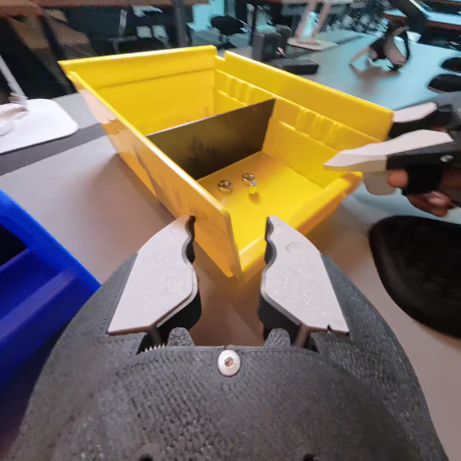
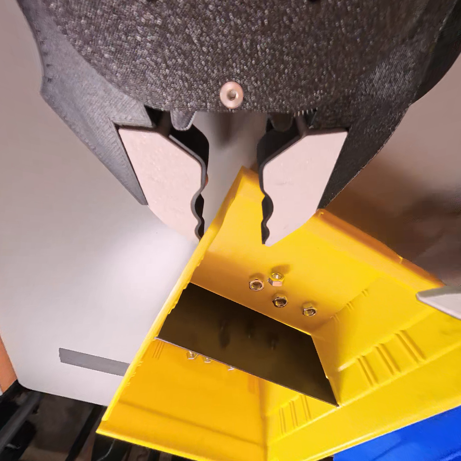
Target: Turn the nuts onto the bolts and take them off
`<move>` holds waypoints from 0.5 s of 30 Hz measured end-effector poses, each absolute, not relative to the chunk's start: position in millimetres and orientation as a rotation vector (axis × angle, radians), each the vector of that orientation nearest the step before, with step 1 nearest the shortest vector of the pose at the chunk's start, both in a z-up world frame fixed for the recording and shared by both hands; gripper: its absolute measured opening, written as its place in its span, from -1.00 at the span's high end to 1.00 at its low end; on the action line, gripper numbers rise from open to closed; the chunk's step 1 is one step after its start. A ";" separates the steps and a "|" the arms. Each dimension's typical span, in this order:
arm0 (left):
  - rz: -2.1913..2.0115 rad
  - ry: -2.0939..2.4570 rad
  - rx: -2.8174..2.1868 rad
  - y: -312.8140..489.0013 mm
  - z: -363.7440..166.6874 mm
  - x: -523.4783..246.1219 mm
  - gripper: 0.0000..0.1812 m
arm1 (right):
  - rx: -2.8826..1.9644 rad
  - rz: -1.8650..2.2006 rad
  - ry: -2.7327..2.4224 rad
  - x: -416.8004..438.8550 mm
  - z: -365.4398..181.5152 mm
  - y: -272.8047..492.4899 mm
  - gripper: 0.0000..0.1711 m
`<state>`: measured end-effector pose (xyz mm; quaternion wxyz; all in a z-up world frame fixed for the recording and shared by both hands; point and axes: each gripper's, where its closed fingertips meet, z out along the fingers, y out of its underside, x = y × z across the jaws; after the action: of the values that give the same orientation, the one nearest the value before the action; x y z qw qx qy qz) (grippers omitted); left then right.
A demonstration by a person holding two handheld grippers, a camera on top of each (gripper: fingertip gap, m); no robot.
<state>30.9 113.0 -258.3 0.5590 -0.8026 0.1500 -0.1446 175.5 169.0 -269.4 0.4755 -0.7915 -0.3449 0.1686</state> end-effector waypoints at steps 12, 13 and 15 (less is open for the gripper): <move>-0.194 0.304 -1.793 120.3 -221.1 19.8 0.77 | -1.767 0.216 -0.728 195.9 -232.7 170.0 0.92; -0.183 0.311 -1.763 116.6 -210.2 18.1 0.79 | -1.751 0.221 -0.723 194.9 -226.8 164.7 0.91; -0.183 0.315 -1.718 107.7 -188.2 14.3 0.81 | -1.725 0.229 -0.716 191.6 -215.4 153.1 0.91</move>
<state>14.3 107.7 -188.2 0.6387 -0.7527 0.1378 -0.0802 191.6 153.1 -215.4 0.5891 -0.7408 -0.3075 0.0982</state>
